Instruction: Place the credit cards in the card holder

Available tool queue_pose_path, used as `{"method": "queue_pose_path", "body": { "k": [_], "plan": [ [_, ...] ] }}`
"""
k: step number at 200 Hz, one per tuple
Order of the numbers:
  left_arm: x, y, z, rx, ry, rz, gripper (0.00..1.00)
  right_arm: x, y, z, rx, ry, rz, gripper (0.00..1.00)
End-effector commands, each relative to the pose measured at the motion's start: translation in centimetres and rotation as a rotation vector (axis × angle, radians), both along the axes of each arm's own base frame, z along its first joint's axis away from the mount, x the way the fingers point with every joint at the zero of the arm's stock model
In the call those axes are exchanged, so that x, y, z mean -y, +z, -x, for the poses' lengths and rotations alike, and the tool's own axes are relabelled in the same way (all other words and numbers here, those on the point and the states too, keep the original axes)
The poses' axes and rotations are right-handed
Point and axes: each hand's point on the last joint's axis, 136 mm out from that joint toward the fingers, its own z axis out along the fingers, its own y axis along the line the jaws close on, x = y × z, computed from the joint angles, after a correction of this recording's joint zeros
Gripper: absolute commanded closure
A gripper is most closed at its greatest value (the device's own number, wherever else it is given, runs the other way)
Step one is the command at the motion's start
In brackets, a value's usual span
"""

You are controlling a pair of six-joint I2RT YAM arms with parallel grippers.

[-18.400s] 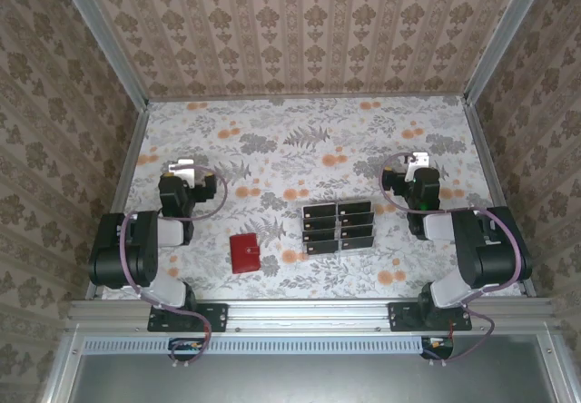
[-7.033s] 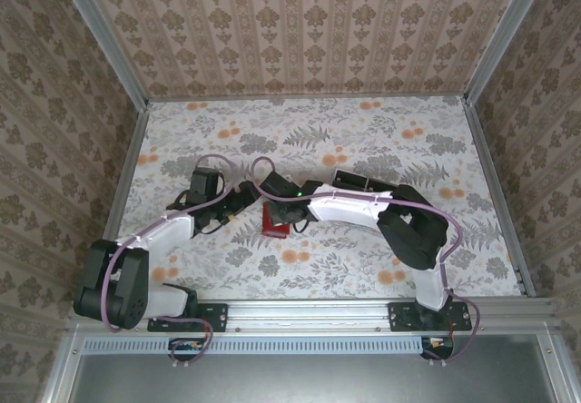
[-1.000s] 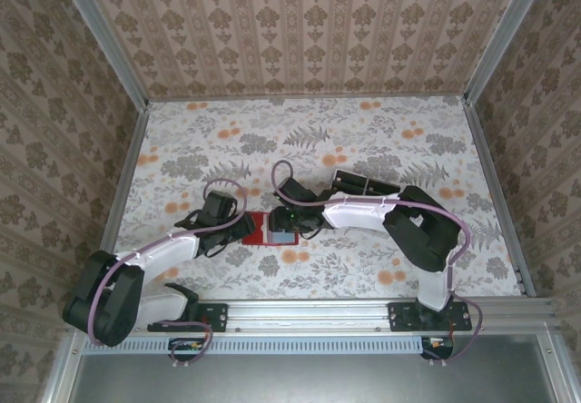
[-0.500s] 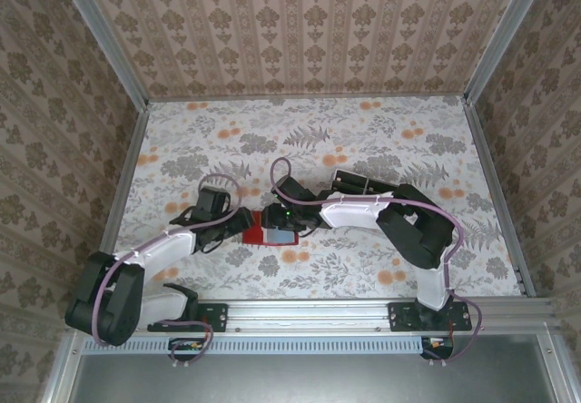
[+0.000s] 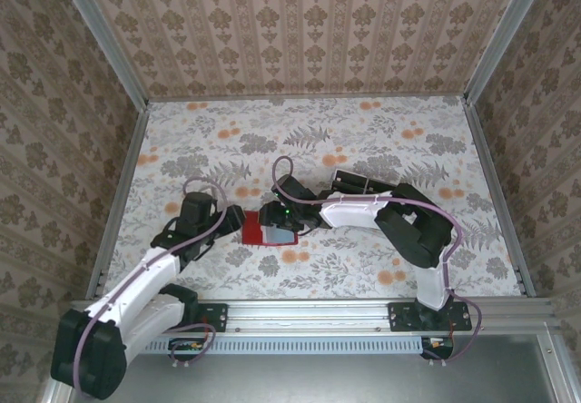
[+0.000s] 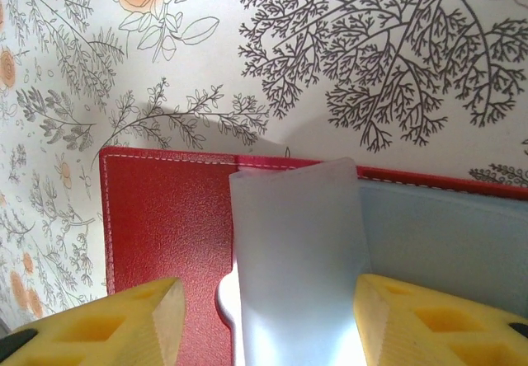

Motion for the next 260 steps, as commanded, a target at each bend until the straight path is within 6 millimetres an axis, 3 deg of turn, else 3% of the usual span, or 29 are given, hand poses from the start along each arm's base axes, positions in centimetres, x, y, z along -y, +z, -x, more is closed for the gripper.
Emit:
{"method": "queue_pose_path", "body": {
  "k": [1,57,154,203,260],
  "plan": [
    [0.5,-1.4,2.1,-0.052,-0.045,-0.015,0.34,-0.1,-1.1,0.3,-0.052,-0.017,-0.015,0.41],
    [2.5,-2.5,3.9,-0.056,-0.112,-0.054,0.34,-0.7,-1.1,0.2,-0.079,-0.04,-0.055,0.41],
    [5.7,-2.9,3.0,-0.015,-0.193,-0.079,0.33,-1.2,-1.3,-0.2,-0.114,-0.076,-0.111,0.41],
    [6.3,-3.4,2.5,-0.006,-0.206,-0.101,0.33,-1.1,-1.4,-0.2,-0.12,-0.085,-0.115,0.41],
    [6.2,-5.2,2.3,-0.034,-0.204,-0.151,0.31,-0.9,-1.2,-0.3,-0.121,-0.092,-0.124,0.41]
  ]
}}
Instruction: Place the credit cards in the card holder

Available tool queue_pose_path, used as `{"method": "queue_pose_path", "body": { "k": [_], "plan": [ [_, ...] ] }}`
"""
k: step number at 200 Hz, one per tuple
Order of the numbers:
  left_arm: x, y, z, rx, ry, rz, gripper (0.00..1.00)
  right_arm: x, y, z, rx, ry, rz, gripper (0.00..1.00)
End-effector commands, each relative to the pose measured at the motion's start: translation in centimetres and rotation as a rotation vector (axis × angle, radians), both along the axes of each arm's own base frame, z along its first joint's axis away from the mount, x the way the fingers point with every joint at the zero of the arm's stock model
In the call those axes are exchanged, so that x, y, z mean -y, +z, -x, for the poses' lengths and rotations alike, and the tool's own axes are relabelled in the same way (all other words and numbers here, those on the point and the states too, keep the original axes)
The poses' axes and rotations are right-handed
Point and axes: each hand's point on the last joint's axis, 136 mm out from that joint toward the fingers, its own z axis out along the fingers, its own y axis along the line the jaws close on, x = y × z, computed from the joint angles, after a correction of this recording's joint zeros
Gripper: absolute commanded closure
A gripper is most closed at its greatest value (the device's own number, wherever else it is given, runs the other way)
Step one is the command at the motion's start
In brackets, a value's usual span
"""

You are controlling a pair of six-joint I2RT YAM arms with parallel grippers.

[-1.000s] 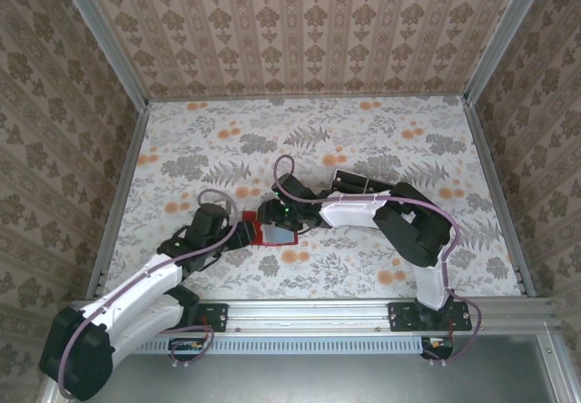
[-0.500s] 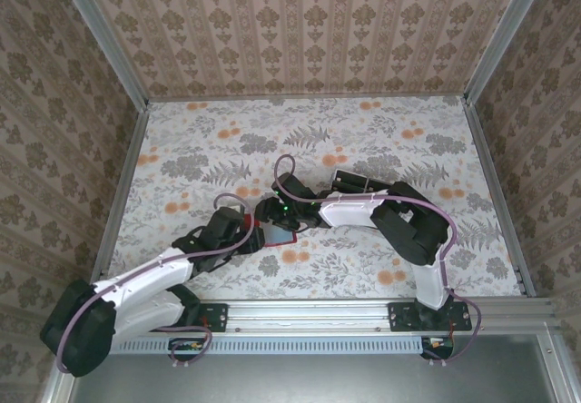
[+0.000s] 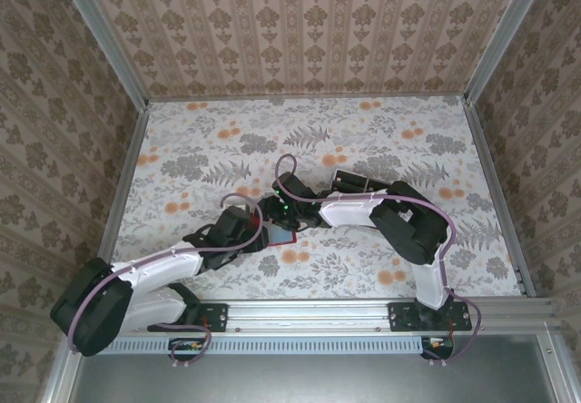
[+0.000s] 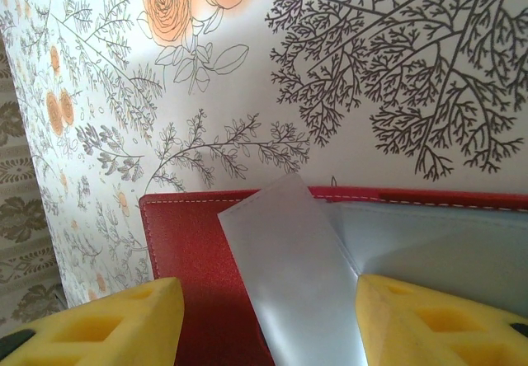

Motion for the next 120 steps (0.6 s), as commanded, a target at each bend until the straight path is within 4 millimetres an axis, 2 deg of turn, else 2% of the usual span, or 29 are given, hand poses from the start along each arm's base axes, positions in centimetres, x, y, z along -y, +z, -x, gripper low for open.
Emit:
{"method": "queue_pose_path", "body": {
  "k": [1,23,48,95,120],
  "plan": [
    [0.8,0.2,-0.8,0.029,-0.011,0.001,0.32,0.5,-1.5,0.5,-0.047,-0.005,0.01,0.41],
    [0.9,0.1,-0.8,0.03,-0.017,0.002,0.3,0.7,-1.5,0.5,-0.048,-0.008,0.01,0.4],
    [0.7,1.0,-0.7,0.056,-0.016,0.018,0.28,0.7,-1.6,0.6,-0.051,-0.012,0.009,0.4],
    [-1.9,4.5,-0.2,0.143,0.054,0.021,0.24,1.1,-1.7,0.7,-0.049,-0.024,0.016,0.41],
    [-1.6,6.0,-0.2,0.186,0.045,0.072,0.24,1.3,-1.9,0.7,-0.051,-0.025,0.021,0.41]
  ]
}}
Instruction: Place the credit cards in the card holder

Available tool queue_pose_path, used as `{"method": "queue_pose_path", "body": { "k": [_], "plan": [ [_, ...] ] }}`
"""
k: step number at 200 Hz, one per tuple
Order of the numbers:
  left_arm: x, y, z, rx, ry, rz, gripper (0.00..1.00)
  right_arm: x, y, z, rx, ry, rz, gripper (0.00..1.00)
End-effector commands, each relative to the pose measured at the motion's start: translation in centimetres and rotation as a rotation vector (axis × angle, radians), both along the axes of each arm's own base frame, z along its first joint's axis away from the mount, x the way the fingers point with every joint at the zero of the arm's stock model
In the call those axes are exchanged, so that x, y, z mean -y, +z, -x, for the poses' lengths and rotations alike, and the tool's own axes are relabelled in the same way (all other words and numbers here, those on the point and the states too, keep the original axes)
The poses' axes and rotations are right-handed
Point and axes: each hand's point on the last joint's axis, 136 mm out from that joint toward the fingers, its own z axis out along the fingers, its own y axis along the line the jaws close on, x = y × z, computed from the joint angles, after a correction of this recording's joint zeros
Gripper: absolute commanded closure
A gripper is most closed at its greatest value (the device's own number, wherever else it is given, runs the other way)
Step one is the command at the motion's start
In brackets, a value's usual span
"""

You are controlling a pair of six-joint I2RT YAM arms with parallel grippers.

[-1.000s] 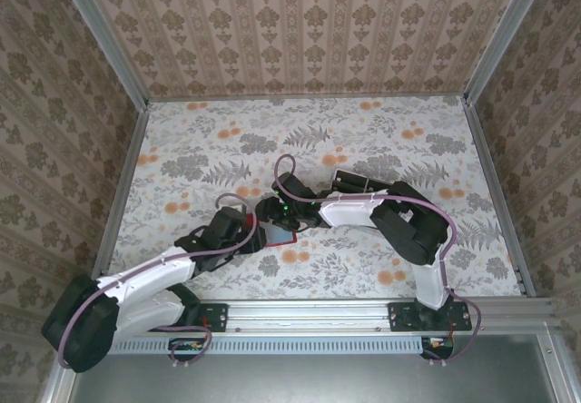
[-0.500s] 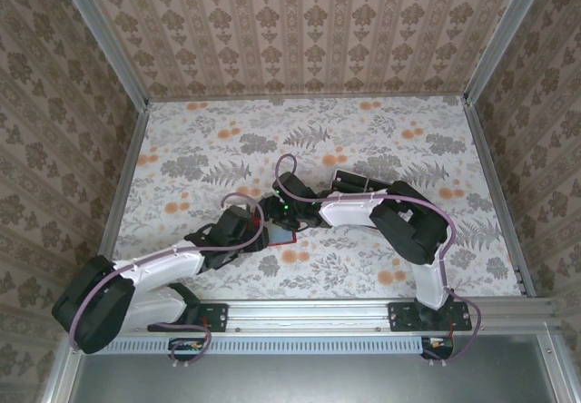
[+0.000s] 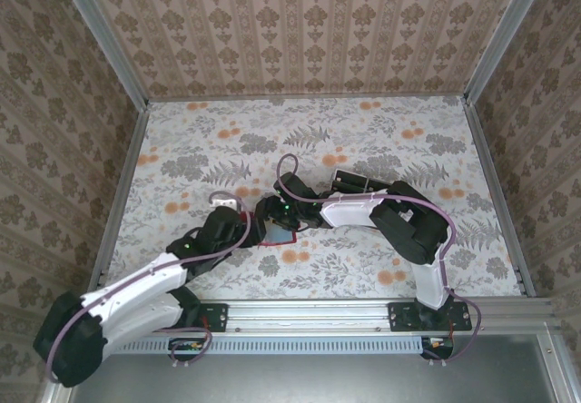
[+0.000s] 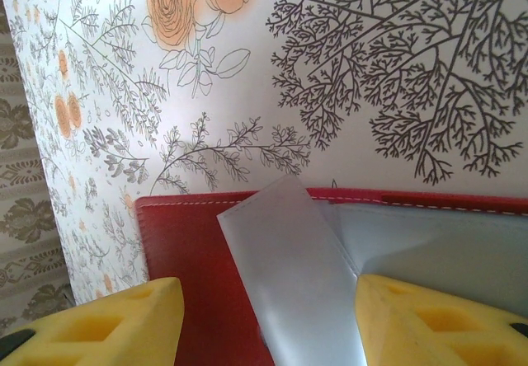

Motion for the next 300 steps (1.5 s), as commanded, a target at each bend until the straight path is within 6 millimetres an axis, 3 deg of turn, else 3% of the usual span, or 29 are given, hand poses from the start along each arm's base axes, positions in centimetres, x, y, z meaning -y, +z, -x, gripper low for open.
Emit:
{"method": "queue_pose_path", "body": {
  "k": [1,36,77,128,215,300],
  "plan": [
    [-0.8,0.1,0.4,0.008,0.007,-0.021,0.24,1.2,-1.8,0.9,-0.051,-0.015,0.042,0.41],
    [1.3,0.4,0.3,0.024,-0.063,0.057,0.25,1.5,-2.1,0.7,-0.056,-0.021,0.047,0.41],
    [2.6,-1.5,0.6,-0.005,-0.103,0.08,0.26,1.6,-2.1,0.6,-0.058,-0.028,0.046,0.41],
    [1.7,-4.5,1.0,-0.06,-0.086,0.014,0.26,1.4,-1.9,0.6,-0.061,-0.028,0.032,0.4],
    [1.7,-5.1,0.2,-0.055,-0.071,-0.021,0.25,0.5,-1.2,0.8,-0.063,-0.021,-0.005,0.4],
    [-0.2,-8.0,0.7,-0.159,-0.011,-0.155,0.31,0.7,0.7,0.3,-0.036,-0.03,-0.026,0.4]
  ]
}}
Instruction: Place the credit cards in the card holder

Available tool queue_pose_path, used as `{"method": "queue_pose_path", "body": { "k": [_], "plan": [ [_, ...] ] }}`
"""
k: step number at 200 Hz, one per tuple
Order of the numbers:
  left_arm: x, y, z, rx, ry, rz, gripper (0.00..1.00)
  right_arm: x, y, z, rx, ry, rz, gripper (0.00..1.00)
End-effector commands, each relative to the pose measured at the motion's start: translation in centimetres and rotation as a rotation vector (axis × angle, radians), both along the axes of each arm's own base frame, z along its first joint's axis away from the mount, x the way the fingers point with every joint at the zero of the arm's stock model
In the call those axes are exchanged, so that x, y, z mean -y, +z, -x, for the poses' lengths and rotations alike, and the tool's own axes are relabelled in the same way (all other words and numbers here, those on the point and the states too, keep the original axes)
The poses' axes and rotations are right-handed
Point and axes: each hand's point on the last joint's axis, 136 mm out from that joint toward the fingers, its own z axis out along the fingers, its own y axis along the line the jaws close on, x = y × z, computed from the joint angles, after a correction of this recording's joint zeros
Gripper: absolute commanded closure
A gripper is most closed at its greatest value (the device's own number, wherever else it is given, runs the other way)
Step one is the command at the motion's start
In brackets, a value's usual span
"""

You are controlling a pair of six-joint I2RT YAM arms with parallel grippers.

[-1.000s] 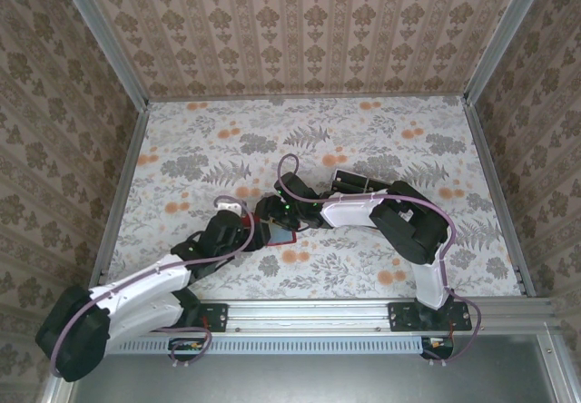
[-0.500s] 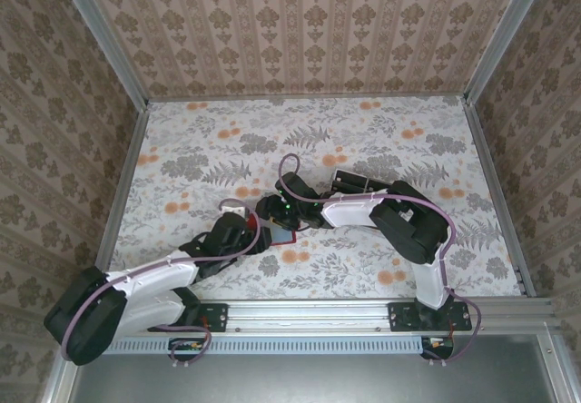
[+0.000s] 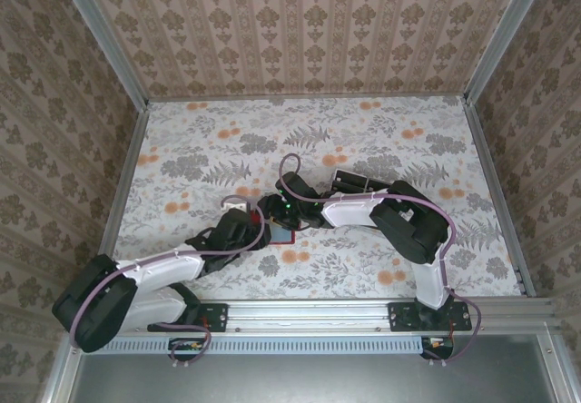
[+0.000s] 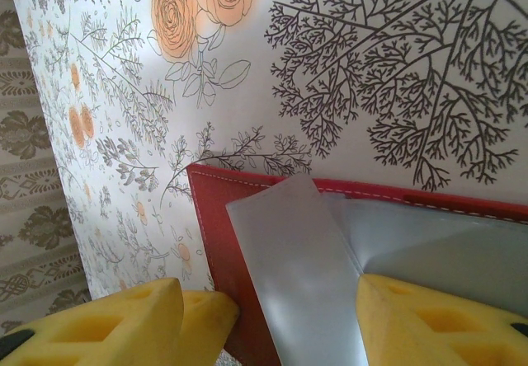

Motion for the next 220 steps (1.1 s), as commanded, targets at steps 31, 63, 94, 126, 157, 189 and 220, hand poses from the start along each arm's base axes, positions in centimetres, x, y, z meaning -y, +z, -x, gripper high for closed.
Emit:
{"method": "queue_pose_path", "body": {
  "k": [31,63,94,126,157,189,220],
  "plan": [
    [-1.4,-2.8,1.4,-0.093,0.001,-0.097,0.32,1.2,1.5,0.0,0.004,-0.013,-0.001,0.4],
    [-1.4,-3.1,1.5,-0.102,0.0,-0.102,0.32,2.2,2.9,-0.6,0.041,-0.024,0.01,0.4],
    [-1.4,-3.3,1.5,-0.107,-0.001,-0.104,0.33,3.3,3.6,-0.9,0.071,-0.032,0.039,0.4],
    [-1.4,-3.4,1.5,-0.108,0.001,-0.105,0.33,4.6,3.2,-0.8,0.091,-0.032,0.098,0.39],
    [-1.4,-3.5,1.5,-0.108,-0.002,-0.108,0.33,5.4,2.2,-0.7,0.093,-0.024,0.15,0.39],
    [-1.4,-3.5,1.5,-0.106,-0.002,-0.107,0.33,5.6,1.0,-0.6,0.083,-0.017,0.183,0.39],
    [-1.3,-3.5,1.4,-0.105,-0.002,-0.106,0.33,5.4,-0.1,-0.6,0.067,-0.007,0.194,0.39]
  ]
}}
